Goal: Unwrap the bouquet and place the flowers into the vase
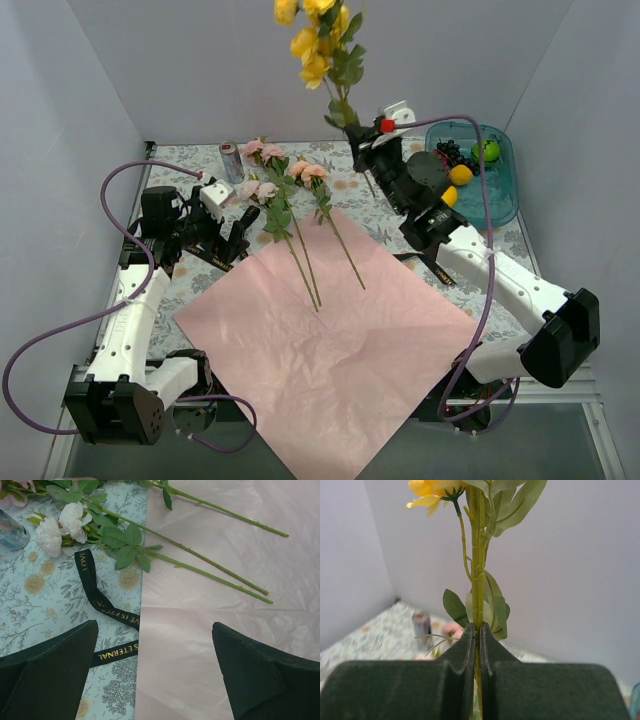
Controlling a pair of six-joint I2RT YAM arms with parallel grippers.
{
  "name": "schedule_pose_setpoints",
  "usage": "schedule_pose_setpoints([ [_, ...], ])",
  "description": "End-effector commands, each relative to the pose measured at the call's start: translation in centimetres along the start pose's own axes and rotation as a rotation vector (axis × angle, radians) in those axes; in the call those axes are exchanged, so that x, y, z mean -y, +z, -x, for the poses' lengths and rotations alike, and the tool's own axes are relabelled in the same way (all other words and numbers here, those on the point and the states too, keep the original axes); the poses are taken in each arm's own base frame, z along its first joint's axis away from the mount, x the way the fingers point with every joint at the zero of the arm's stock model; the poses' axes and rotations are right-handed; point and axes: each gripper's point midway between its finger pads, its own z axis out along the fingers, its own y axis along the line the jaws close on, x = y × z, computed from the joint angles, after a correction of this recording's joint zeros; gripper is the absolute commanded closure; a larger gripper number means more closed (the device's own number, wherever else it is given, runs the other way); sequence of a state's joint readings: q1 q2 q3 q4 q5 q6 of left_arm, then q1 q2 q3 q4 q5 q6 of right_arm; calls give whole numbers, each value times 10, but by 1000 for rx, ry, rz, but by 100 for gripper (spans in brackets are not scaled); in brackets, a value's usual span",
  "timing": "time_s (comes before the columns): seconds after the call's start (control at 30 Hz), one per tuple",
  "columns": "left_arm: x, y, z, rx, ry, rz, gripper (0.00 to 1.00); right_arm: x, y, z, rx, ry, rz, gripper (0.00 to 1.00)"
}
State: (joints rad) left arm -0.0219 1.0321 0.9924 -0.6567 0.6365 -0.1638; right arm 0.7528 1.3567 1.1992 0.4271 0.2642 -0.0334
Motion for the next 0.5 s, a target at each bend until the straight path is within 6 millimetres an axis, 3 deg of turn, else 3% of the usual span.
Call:
schedule_pose_setpoints([
  [0.0,0,-4,16,56,21,6,2,46,-2,136,408,-97,-85,99],
  [0.17,1,-6,17,65,31,12,2,100,-7,168,532,-62,-158,99],
  [0.33,-1,-7,23,84,45,16,2,140,-1,161,546,-63,-193,99],
  [0.43,-4,-2,20,69,26,10,2,157,-4,153,565,-42,-197,99],
  [0.47,-5,-1,22,68,22,10,2,154,-7,156,596,-51,-163,99],
])
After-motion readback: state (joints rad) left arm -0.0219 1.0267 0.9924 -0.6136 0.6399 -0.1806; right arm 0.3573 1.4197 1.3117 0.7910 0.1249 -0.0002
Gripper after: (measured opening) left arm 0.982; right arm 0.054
